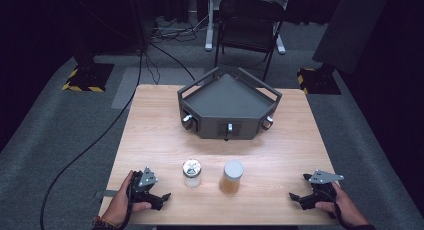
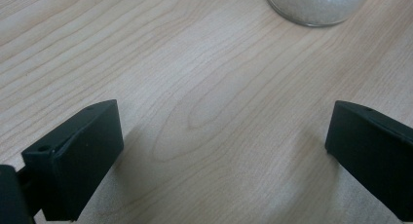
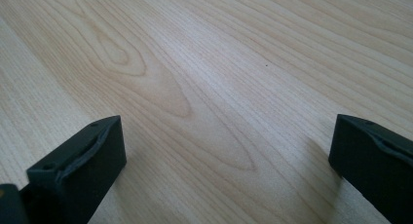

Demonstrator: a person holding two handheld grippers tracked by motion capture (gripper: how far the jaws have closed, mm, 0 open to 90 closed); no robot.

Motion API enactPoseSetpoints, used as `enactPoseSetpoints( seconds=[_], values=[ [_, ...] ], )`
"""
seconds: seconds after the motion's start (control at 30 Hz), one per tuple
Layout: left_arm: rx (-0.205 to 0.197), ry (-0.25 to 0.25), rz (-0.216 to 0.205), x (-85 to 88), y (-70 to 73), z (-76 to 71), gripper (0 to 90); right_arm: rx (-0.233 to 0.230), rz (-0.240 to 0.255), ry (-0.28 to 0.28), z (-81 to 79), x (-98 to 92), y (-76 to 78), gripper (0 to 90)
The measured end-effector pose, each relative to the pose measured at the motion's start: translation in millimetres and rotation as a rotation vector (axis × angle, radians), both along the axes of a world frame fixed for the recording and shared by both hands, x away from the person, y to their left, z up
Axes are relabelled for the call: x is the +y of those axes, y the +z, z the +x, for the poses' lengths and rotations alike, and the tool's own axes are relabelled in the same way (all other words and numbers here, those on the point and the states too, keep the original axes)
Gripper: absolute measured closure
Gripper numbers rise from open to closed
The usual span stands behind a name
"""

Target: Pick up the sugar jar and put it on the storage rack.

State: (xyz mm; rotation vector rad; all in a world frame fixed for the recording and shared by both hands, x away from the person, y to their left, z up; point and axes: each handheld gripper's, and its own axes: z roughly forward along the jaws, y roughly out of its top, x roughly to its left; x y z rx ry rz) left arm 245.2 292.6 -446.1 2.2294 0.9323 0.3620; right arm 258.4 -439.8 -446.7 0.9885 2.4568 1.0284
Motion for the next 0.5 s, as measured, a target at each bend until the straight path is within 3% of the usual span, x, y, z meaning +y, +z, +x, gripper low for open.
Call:
enactPoseSetpoints(
  seconds=[0.5],
  values=[
    [-0.001,0.0,0.0,0.5,0.0,-1.1,0.1,-0.001,0.0,-0.002,-0.3,0.5,-0.1,0.0]
  ],
)
